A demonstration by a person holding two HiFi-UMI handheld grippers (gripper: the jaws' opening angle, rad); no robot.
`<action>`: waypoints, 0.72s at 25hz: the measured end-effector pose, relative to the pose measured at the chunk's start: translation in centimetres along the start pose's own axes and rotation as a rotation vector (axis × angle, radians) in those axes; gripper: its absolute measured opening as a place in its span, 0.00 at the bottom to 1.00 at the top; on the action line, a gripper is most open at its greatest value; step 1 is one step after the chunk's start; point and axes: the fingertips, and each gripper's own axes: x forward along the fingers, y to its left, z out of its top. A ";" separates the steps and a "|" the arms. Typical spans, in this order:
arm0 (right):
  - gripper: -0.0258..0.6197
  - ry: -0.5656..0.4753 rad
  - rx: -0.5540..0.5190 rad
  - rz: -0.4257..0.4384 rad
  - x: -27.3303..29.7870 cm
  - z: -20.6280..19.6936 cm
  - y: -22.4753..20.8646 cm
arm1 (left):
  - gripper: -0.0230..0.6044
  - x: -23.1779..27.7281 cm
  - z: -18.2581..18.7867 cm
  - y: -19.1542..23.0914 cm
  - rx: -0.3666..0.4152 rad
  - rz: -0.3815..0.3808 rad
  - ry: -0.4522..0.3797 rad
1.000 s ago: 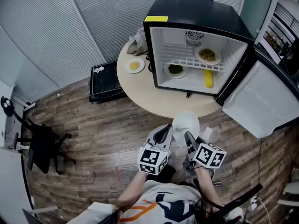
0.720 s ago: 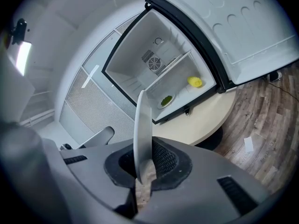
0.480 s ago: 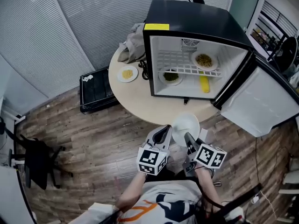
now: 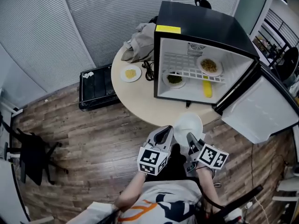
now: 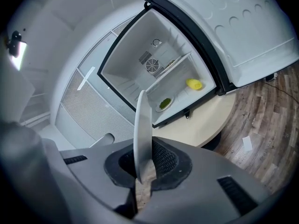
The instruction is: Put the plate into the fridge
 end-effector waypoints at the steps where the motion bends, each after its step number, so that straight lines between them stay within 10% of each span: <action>1: 0.07 0.000 0.001 0.005 0.3 0.3 0.0 | 0.06 0.1 0.0 0.1 0.000 0.003 0.001; 18: 0.07 -0.086 0.058 0.136 5.7 10.9 1.5 | 0.06 6.2 2.1 4.4 0.038 0.057 0.027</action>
